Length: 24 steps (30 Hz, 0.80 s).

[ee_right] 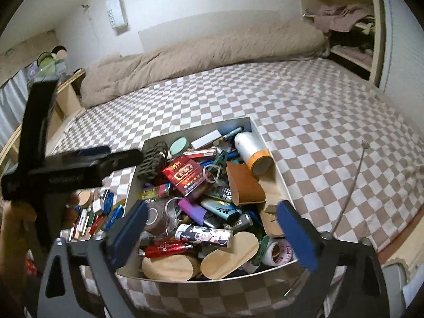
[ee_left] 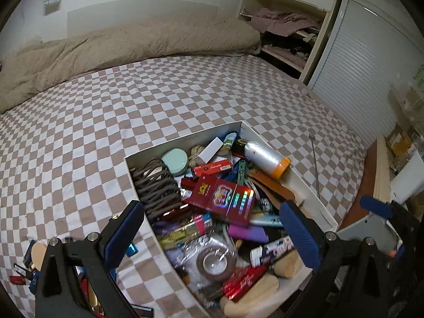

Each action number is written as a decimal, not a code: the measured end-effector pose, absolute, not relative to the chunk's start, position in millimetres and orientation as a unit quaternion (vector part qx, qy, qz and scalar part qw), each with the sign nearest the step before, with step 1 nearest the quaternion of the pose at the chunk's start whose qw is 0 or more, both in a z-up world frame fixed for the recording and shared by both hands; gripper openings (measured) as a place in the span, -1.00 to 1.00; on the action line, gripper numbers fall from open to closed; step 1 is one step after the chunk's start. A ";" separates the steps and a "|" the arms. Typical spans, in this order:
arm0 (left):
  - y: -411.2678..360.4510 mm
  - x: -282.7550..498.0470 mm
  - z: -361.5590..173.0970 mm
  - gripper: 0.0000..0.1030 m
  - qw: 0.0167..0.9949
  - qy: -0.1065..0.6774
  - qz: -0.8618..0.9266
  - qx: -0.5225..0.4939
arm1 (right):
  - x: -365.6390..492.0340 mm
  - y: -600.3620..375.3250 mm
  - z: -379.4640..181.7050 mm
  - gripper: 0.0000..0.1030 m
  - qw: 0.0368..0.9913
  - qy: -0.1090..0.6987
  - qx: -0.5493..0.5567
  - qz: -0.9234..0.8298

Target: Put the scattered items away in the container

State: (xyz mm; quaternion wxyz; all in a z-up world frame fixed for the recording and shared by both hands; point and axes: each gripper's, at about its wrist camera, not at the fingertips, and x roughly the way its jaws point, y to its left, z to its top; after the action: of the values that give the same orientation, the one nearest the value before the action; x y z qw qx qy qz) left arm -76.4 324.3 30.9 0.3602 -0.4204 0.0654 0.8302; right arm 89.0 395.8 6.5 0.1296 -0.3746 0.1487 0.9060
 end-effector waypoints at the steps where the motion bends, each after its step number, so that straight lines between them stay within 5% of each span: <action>1: 319.4 -74.0 32.9 0.99 0.358 0.066 0.832 -0.418 | 90.3 395.0 8.3 1.00 0.132 0.150 -0.373 0.906; 24: 219.5 -12.7 66.5 0.99 0.354 0.097 0.864 -0.345 | 121.7 336.8 34.0 1.00 0.138 0.118 -0.334 0.925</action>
State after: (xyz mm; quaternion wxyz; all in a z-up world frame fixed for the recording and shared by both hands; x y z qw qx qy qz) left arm -12.7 219.5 66.5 0.3541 -0.3447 0.0970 0.8639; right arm 121.7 336.8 34.0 0.1379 -0.3342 0.1178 0.9249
